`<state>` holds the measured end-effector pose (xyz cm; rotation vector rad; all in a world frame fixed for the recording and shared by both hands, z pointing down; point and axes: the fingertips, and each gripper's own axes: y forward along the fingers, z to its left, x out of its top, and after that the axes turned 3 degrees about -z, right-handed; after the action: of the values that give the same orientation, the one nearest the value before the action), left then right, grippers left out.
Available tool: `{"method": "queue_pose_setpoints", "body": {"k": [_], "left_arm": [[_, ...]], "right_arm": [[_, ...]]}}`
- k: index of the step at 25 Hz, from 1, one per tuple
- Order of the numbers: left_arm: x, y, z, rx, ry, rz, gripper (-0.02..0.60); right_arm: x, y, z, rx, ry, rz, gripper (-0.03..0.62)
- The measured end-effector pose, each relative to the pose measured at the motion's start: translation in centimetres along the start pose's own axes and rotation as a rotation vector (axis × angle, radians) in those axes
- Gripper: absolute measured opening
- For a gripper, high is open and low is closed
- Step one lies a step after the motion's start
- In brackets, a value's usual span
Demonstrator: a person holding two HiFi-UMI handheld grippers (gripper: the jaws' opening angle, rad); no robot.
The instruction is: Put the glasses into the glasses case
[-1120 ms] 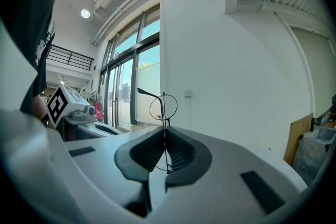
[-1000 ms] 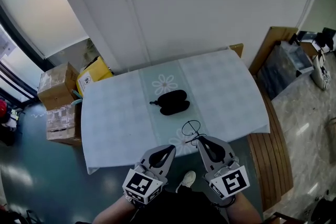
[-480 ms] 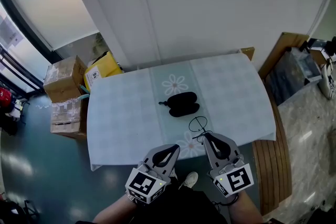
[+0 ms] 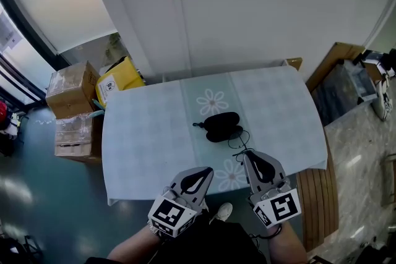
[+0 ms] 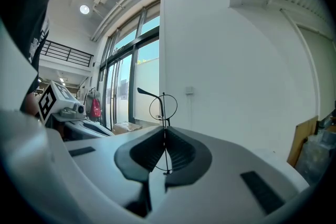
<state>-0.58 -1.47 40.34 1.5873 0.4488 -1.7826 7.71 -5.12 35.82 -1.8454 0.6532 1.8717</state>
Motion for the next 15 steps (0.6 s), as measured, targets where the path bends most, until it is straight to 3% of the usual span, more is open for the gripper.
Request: {"method": "queue_pose_setpoints", "body": {"k": [10,15], "left_arm": [[-0.4,-0.6,2.0,-0.079,0.01,-0.001,0.026],[-0.4,-1.1,2.5,-0.082,0.002,-0.011,0.026]], "right_arm": [[-0.1,3.1,0.3,-0.043,-0.023,0.017,0.031],[0.1,4.1,0.7,-0.039,-0.039,0.02,0.031]]}}
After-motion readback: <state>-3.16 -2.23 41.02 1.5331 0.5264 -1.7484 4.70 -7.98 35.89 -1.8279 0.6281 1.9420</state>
